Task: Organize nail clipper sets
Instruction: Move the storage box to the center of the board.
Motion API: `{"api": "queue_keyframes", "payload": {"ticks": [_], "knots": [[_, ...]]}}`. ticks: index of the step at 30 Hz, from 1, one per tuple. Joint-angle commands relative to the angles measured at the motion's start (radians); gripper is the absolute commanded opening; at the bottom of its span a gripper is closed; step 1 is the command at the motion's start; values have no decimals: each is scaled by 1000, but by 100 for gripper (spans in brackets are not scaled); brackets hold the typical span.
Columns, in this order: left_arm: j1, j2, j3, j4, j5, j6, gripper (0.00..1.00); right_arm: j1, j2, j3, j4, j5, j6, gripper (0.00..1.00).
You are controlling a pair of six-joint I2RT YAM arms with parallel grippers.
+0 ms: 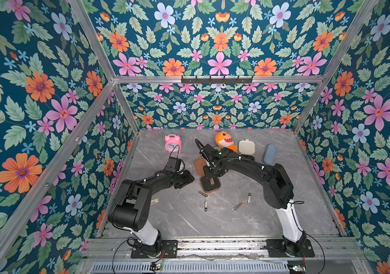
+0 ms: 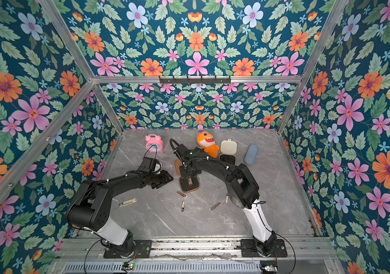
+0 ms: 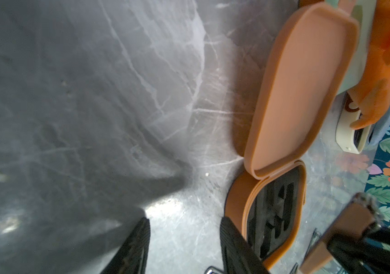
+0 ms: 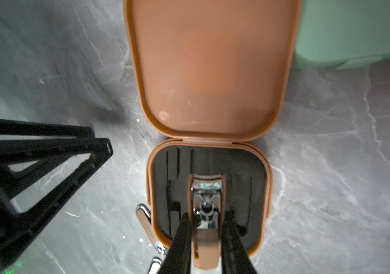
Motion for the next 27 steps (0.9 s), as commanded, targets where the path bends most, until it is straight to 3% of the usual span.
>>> {"api": "queue_keyframes", "payload": {"ticks": [1, 17, 27], "knots": [[2, 1, -6, 5, 7, -7, 51, 0, 18, 10, 29, -23, -21, 12], [1, -6, -23, 5, 10, -11, 51, 1, 48, -23, 71, -50, -29, 11], [1, -8, -20, 4, 12, -12, 50, 17, -3, -147, 112, -58, -12, 9]]}}
